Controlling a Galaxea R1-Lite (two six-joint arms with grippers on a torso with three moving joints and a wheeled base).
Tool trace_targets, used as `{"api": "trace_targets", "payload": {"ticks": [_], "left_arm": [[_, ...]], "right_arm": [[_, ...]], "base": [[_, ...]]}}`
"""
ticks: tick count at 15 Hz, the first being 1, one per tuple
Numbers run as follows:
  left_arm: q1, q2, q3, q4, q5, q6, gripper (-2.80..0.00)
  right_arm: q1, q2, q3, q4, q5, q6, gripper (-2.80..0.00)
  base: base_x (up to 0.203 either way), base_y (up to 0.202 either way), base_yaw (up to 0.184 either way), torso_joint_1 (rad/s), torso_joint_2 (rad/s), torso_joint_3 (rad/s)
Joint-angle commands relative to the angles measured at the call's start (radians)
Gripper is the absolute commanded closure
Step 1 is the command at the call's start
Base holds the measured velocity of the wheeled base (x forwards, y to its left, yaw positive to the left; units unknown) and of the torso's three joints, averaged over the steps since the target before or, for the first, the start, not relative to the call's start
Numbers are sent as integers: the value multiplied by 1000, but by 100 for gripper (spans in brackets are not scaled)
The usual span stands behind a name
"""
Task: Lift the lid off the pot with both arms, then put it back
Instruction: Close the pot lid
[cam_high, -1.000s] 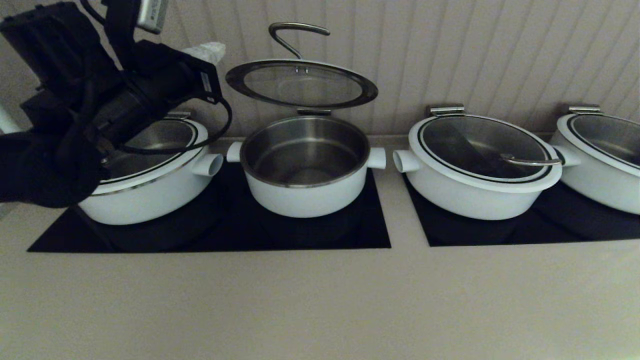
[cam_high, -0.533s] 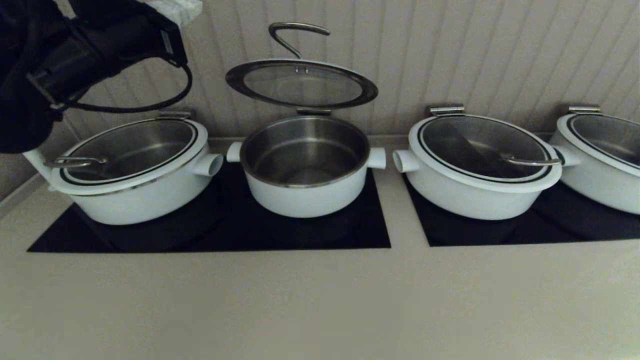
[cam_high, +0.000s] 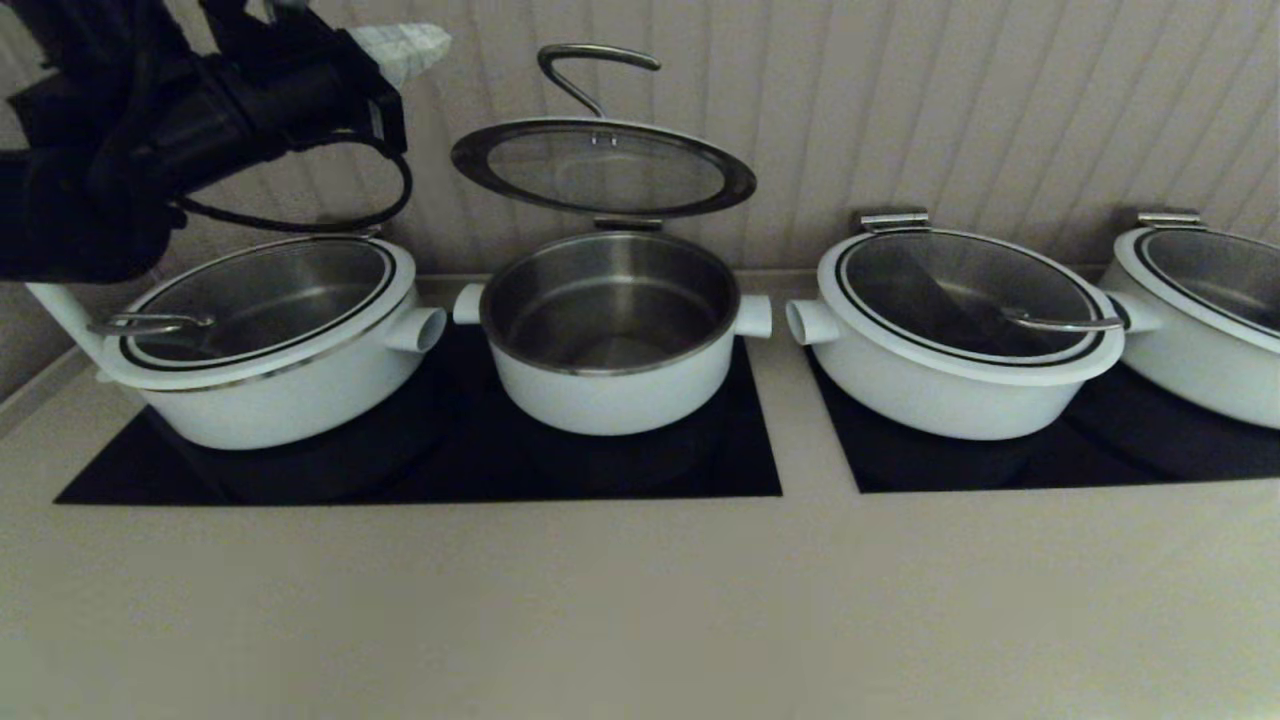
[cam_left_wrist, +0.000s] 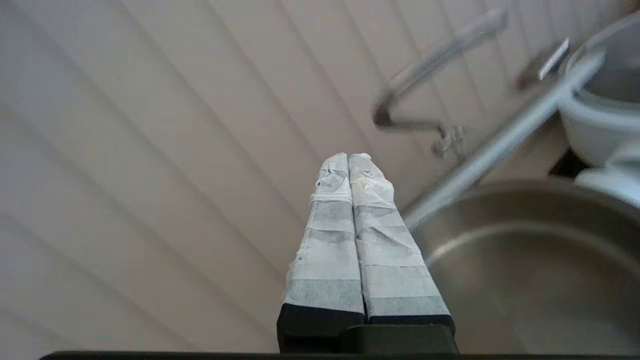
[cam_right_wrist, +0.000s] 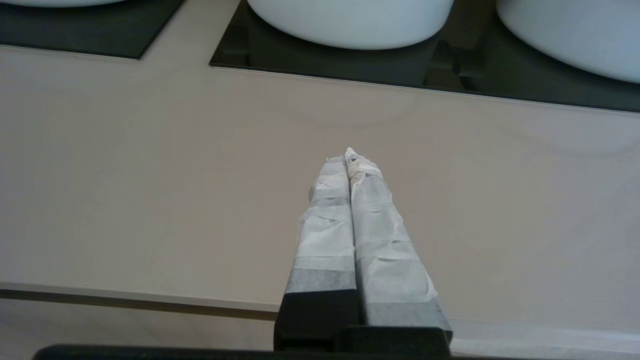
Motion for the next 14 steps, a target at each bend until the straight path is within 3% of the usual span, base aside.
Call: {"api": "trace_targets", "payload": {"ticks": [1, 9, 14], "left_arm": [[0, 63, -2, -9, -3, 33, 0], [1, 120, -4, -12, 0, 50, 0], [1, 155, -81, -12, 0, 53, 0]], "right_arm": [[0, 0, 0, 0, 1, -1, 0], [0, 0, 0, 0, 1, -1, 0], [0, 0, 0, 0, 1, -1, 0]], "base": [[0, 0, 0, 0, 0, 0], [0, 0, 0, 0, 0, 0], [0, 0, 0, 0, 0, 0]]}}
